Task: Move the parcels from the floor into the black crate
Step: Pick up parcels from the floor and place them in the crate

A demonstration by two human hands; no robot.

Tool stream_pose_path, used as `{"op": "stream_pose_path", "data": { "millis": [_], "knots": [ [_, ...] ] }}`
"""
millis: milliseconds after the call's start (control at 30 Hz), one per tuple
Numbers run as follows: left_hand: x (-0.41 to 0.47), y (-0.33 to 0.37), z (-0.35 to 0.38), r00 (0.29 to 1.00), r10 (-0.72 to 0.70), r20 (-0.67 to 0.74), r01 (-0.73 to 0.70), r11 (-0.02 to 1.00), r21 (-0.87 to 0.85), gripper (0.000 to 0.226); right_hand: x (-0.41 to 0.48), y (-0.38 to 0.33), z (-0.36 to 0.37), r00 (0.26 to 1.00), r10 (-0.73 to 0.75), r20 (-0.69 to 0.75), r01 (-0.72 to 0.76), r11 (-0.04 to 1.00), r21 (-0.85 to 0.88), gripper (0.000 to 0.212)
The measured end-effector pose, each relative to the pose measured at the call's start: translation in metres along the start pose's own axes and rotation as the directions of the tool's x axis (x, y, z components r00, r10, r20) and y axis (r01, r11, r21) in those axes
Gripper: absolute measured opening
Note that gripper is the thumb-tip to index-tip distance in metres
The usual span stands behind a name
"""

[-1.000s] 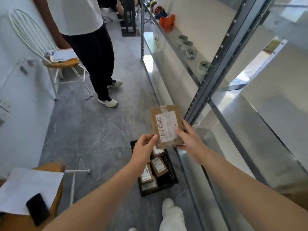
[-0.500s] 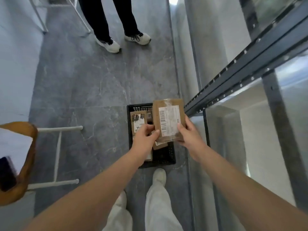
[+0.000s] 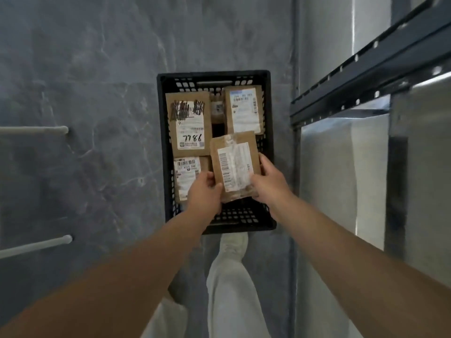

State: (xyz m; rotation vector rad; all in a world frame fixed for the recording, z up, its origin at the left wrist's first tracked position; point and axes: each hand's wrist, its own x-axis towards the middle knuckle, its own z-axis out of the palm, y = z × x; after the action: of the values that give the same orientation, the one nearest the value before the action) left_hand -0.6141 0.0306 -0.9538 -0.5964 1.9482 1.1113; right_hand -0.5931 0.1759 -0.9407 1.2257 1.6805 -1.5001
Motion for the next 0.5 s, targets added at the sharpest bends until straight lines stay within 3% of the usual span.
{"op": "stream_pose_path", "data": {
  "millis": [167, 267, 400, 500],
  "knots": [
    [0.062, -0.037, 0.016, 0.997, 0.065, 0.048, -0.068, 0.996, 0.063, 0.042, 0.055, 0.031, 0.015, 0.998, 0.054, 0.016, -0.054, 0.998, 0.027, 0.073],
    [0.073, -0.042, 0.024, 0.977, 0.118, 0.180, -0.127, 0.991, 0.039, 0.054, 0.071, 0.040, 0.017, 0.999, 0.031, 0.004, -0.031, 0.999, -0.012, 0.074],
    [0.071, -0.037, 0.030, 0.962, 0.117, 0.247, -0.102, 0.992, -0.074, 0.055, 0.080, 0.040, 0.012, 0.996, 0.087, -0.005, -0.086, 0.993, 0.081, 0.074],
    [0.063, -0.027, 0.027, 0.956, 0.080, 0.282, -0.066, 0.996, -0.058, 0.057, 0.072, 0.031, 0.011, 0.993, 0.119, 0.008, -0.119, 0.989, 0.082, 0.066]
  ]
}}
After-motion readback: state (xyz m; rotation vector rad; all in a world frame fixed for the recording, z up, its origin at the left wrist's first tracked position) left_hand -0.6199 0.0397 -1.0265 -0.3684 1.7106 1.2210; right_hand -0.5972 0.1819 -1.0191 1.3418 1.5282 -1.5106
